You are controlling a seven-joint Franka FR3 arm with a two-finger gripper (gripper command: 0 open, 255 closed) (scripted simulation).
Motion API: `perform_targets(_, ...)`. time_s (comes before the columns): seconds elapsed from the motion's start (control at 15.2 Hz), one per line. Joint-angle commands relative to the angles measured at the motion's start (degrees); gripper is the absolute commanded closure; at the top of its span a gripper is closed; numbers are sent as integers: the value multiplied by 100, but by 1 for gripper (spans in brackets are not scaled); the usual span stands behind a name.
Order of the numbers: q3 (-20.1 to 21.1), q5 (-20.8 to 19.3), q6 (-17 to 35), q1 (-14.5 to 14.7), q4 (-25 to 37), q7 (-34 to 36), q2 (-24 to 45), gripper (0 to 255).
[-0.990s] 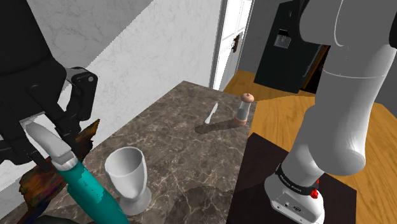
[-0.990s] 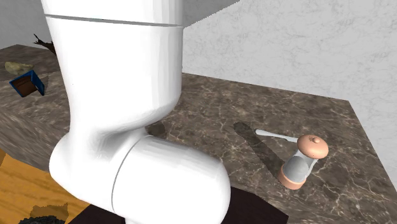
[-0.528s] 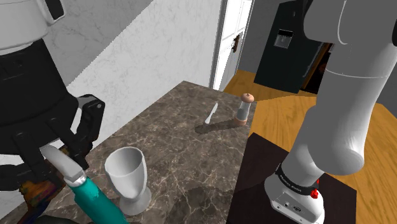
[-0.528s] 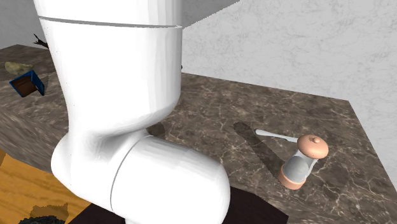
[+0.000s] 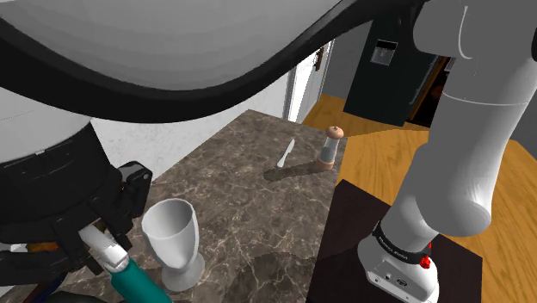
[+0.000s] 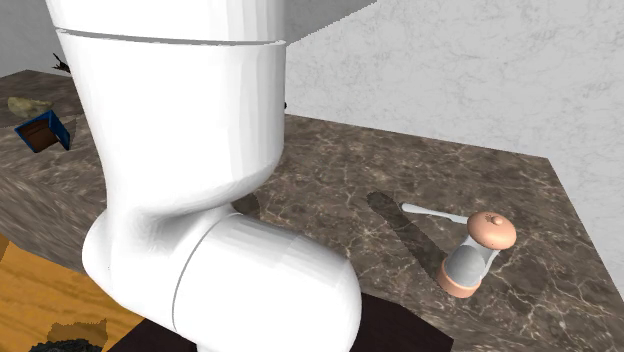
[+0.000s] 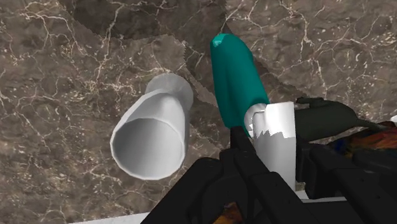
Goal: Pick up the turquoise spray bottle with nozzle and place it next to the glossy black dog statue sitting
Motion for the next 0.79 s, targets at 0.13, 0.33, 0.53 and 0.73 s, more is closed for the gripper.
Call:
perform_targets(0.13, -13, -9, 313, -35, -316, 22, -6, 255)
perform_targets(0.33, -27, -41, 533, -43, -524, 56, 19, 255)
perform_targets(0.53, -44, -89, 748, -43, -717, 99, 60, 255)
perform_targets(0.73, -65, -150, 958, -34, -896, 151, 116, 255)
